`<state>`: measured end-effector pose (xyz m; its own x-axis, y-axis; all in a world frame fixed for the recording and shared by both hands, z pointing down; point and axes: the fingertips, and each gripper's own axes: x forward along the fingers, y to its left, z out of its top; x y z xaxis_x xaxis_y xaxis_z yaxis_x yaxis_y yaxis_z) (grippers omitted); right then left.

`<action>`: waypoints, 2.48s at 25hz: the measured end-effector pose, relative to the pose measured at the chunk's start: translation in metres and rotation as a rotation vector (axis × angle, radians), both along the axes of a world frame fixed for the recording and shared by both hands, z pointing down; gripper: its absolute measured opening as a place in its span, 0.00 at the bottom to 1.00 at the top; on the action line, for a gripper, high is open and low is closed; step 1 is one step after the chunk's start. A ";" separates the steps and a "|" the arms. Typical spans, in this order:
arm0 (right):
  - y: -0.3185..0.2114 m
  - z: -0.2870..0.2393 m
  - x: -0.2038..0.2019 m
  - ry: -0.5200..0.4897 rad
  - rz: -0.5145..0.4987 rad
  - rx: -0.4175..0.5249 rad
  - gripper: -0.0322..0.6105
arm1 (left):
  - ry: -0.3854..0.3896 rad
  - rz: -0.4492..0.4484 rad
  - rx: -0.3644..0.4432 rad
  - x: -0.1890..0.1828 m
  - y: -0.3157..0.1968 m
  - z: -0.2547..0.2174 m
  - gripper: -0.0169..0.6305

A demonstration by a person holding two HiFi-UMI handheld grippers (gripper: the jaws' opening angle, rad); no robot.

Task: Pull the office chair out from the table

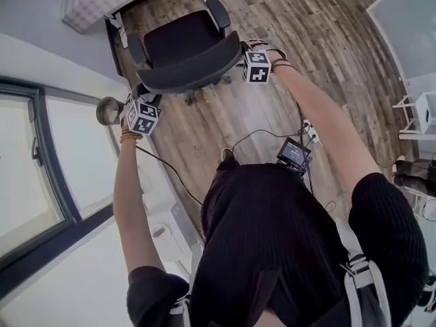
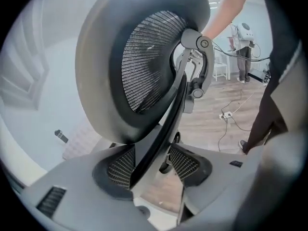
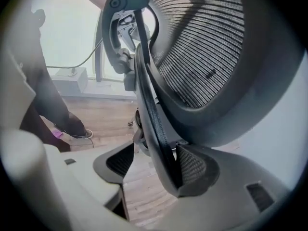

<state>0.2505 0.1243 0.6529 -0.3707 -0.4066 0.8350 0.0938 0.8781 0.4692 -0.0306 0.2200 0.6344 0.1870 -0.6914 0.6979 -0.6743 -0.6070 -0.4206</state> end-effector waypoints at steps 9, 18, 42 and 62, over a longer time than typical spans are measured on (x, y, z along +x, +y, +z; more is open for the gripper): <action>-0.002 -0.008 0.009 -0.037 0.016 0.039 0.51 | 0.045 -0.016 0.127 -0.003 0.018 -0.037 0.38; 0.020 -0.058 0.029 -0.244 0.052 0.159 0.47 | 0.201 -0.139 0.266 -0.003 0.054 -0.076 0.38; 0.161 -0.224 -0.043 -1.071 0.211 0.121 0.36 | 0.580 -0.356 0.669 0.112 0.120 -0.214 0.19; 0.194 -0.299 -0.049 -1.267 0.230 0.221 0.06 | 0.617 -0.339 0.856 0.163 0.123 -0.291 0.01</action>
<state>0.2017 0.3178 0.3540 -0.7494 -0.6486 -0.1329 -0.6582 0.7080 0.2559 0.1319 0.3432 0.3429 0.0477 -0.9820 -0.1825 -0.9888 -0.0206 -0.1475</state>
